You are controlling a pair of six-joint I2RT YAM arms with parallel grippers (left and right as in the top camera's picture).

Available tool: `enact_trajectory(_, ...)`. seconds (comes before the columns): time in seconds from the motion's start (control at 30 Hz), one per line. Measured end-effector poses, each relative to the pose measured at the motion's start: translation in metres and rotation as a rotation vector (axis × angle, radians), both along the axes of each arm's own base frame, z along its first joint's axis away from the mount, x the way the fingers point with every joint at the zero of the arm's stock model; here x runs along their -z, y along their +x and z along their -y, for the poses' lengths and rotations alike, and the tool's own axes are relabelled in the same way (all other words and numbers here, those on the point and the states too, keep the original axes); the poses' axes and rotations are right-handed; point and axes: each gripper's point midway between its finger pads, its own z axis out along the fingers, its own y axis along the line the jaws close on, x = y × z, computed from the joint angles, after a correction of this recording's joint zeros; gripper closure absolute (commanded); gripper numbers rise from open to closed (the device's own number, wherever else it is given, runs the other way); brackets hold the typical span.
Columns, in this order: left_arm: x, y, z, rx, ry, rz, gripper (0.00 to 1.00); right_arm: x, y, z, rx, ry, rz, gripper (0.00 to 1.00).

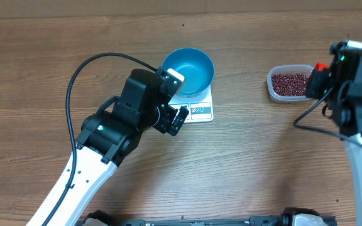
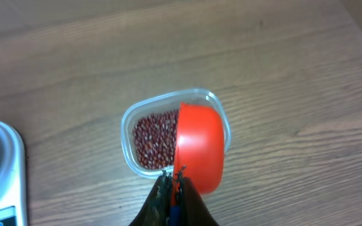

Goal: Scoop item into bowl and weigh 150g on scale
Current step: 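Move the red scoop with the right gripper over the bean tub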

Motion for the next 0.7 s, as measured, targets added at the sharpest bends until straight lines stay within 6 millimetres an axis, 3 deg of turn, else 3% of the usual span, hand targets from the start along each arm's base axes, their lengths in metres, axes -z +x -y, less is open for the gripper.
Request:
enact_trajectory(0.07, 0.0, 0.0, 0.0, 0.0, 0.0, -0.001, 0.0, -0.014, 0.012, 0.001, 0.0, -0.002, 0.011, 0.96)
enact_trajectory(0.13, 0.0, 0.0, 0.0, 0.0, 0.0, 0.0, 0.01, -0.009, 0.023, 0.003, -0.001, -0.003, -0.016, 0.96)
enact_trajectory(0.33, 0.0, 0.0, 0.0, 0.0, 0.0, 0.0, 0.0, 0.068, 0.045, 0.026, 0.045, 0.036, -0.236, 0.96)
enact_trajectory(0.43, 0.0, 0.0, 0.0, 0.0, 0.0, 0.0, 0.0, 0.093, 0.045, 0.045, 0.085, 0.073, -0.298, 0.96)
enact_trajectory(0.57, 0.0, 0.0, 0.0, 0.0, 0.0, -0.001, 0.0, 0.097, 0.047, 0.056, 0.078, 0.126, -0.284, 0.96)
enact_trajectory(0.7, 0.0, 0.0, 0.0, 0.0, 0.0, 0.0, 0.01, 0.096, 0.051, 0.049, 0.032, 0.157, -0.27, 0.96)
